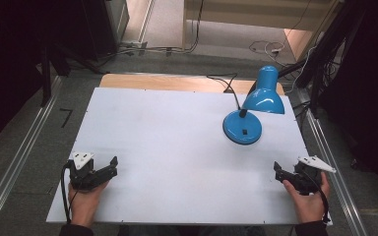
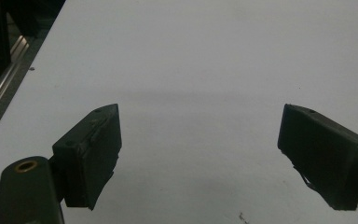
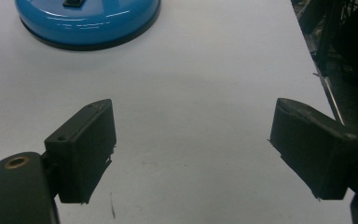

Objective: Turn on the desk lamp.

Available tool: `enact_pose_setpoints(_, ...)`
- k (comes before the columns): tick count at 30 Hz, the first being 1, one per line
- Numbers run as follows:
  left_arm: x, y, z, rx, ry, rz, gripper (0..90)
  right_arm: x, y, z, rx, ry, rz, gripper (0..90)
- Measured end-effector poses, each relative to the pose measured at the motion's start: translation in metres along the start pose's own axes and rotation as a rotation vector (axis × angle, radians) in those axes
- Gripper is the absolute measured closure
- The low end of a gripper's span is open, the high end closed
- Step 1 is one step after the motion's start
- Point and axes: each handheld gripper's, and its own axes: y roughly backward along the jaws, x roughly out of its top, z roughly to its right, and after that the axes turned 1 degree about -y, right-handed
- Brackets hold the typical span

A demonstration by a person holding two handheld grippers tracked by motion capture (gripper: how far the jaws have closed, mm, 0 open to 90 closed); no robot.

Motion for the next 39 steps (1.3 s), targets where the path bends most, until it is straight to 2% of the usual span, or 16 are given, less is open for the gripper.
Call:
enact_pose_setpoints(11,0.000,-0.003,0.000,0.008,0.001,-0.005,14.2,0.005,-0.004,0.000,0.020,-0.006,-0.011,16.6)
enact_pose_setpoints(14,-0.001,-0.003,0.001,0.009,-0.003,-0.009,14.2,0.008,-0.006,0.000,0.041,-0.008,-0.008,16.8)
enact_pose_setpoints(15,-0.001,-0.003,0.001,0.008,-0.004,-0.011,14.3,0.011,-0.009,-0.001,0.076,-0.034,-0.025,16.8)
enact_pose_setpoints(25,-0.001,-0.003,-0.002,0.003,0.018,-0.010,14.3,0.029,-0.016,-0.007,0.084,-0.020,-0.031,17.2)
enact_pose_setpoints(33,-0.001,-0.003,-0.001,0.003,0.014,-0.015,14.3,0.042,-0.018,-0.011,0.092,-0.021,-0.021,18.0)
enact_pose_setpoints(39,-0.001,-0.004,-0.001,0.001,0.014,-0.015,14.3,0.061,-0.024,-0.024,0.105,-0.015,0.008,18.0)
